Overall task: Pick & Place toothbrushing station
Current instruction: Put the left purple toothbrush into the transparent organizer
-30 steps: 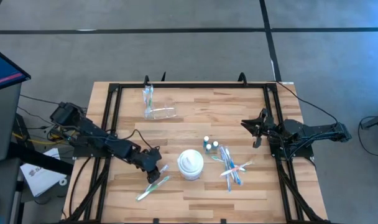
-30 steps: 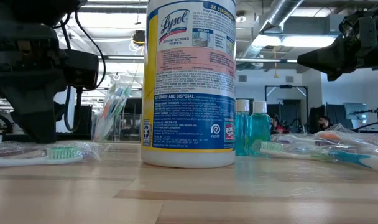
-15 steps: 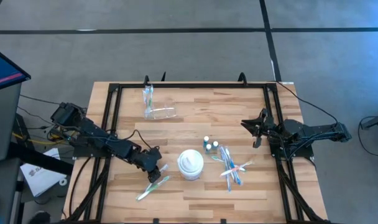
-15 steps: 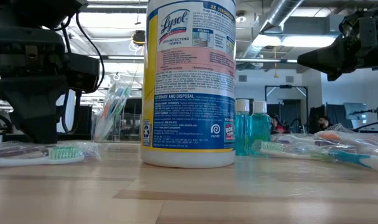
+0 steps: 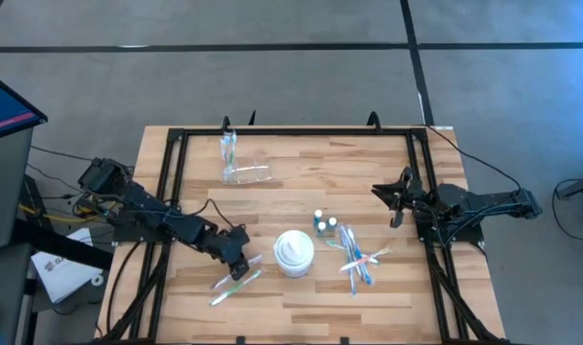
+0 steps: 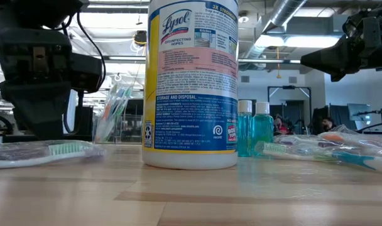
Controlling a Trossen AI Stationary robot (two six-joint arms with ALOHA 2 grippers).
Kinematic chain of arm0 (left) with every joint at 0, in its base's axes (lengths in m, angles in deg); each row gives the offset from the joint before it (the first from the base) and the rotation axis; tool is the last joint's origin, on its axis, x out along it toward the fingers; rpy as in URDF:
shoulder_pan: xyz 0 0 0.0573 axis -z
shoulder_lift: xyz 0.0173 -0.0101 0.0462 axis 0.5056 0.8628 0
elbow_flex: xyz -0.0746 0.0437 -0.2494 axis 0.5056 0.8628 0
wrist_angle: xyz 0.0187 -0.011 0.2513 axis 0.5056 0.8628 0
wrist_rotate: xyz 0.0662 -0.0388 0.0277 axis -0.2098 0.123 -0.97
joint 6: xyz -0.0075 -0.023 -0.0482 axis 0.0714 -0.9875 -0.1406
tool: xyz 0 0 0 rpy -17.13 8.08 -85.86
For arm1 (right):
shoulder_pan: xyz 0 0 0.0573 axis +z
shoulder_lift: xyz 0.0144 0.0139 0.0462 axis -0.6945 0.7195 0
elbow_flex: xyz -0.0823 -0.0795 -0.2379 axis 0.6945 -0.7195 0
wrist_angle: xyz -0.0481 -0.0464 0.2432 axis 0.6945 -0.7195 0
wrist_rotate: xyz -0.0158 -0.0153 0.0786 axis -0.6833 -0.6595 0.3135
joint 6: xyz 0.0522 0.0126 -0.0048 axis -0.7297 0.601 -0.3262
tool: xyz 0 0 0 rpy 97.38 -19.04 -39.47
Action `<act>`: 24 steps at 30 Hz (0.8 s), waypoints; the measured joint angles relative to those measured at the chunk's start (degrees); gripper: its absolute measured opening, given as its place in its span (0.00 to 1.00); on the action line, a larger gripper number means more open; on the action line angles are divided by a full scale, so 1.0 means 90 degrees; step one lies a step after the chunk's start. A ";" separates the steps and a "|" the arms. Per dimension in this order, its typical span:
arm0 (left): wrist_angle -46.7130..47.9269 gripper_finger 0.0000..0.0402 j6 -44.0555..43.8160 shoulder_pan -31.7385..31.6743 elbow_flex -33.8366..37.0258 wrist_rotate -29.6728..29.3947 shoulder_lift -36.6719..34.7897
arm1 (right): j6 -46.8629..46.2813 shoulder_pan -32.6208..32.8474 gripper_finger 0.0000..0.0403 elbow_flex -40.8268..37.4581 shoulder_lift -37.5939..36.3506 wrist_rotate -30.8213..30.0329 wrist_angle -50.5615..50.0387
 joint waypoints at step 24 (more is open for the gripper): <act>0.0889 0.00 0.1452 0.0008 0.0002 -0.3408 -0.2795 | 0.0000 0.0000 0.13 0.0000 0.0000 0.0000 0.0000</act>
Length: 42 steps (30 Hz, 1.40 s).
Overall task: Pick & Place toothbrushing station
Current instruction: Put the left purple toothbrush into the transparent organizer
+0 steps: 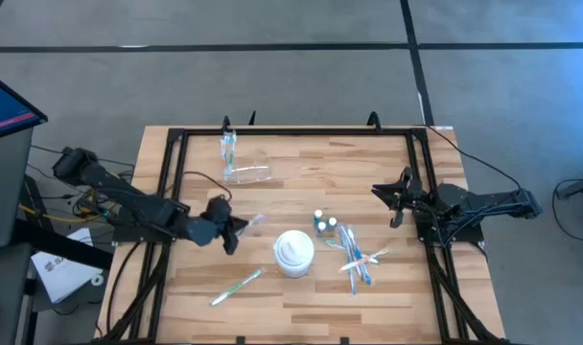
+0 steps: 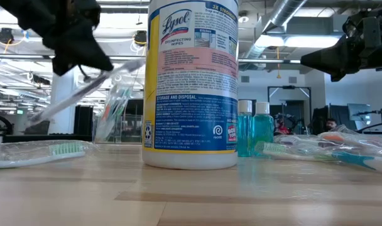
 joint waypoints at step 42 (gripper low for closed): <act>-0.2697 0.00 0.3825 -0.1420 0.1697 -0.3101 -0.2672 | 0.0000 0.0000 0.13 0.0002 0.0002 0.0000 0.0000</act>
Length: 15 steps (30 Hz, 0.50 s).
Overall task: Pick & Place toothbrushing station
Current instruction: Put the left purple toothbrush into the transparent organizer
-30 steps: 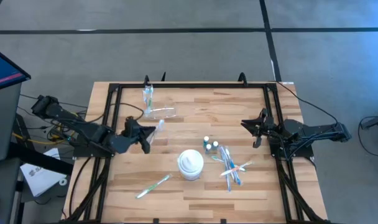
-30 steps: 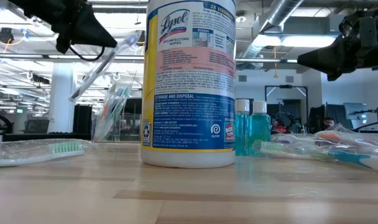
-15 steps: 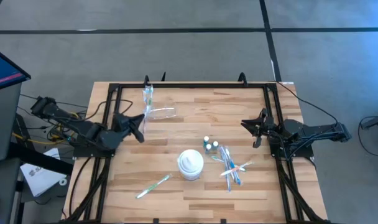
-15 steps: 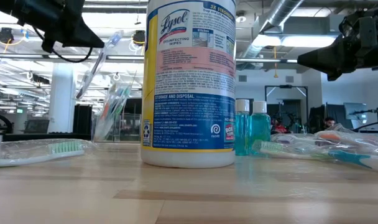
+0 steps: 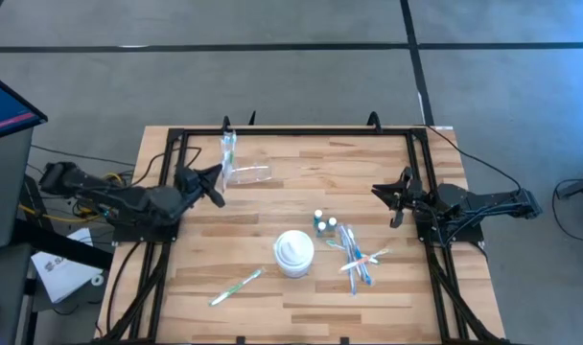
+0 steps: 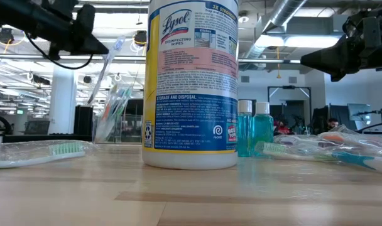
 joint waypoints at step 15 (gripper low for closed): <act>-0.1672 0.00 0.1122 -0.2180 0.0404 0.2349 0.0005 | 0.0000 0.0000 0.13 -0.0002 -0.0002 0.0000 0.0000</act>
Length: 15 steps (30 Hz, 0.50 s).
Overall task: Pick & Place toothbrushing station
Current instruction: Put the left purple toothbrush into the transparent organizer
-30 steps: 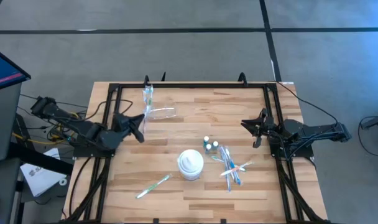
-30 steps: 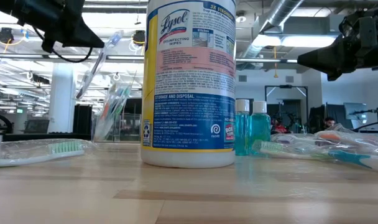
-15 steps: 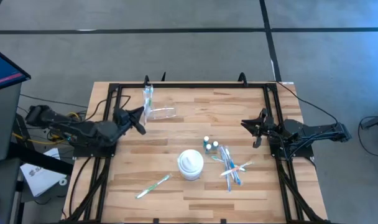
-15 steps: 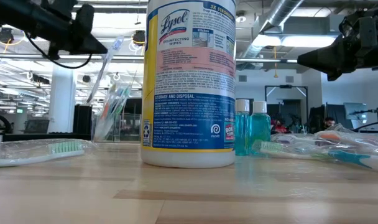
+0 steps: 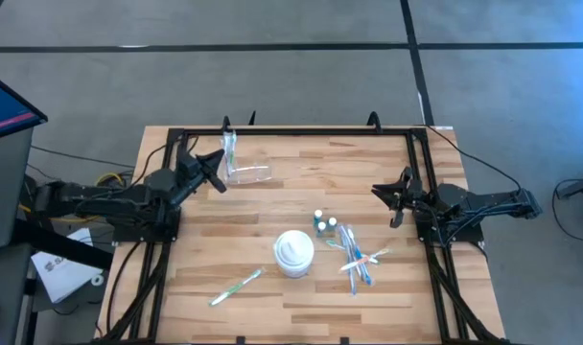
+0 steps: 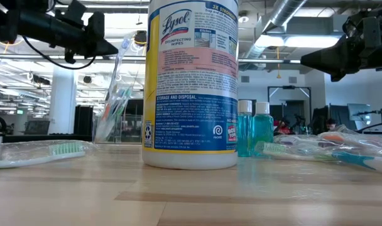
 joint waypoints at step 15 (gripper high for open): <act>-0.0275 0.00 0.0357 -0.0657 0.0000 0.0633 0.0325 | 0.0000 0.0000 0.13 0.0000 0.0000 0.0000 0.0001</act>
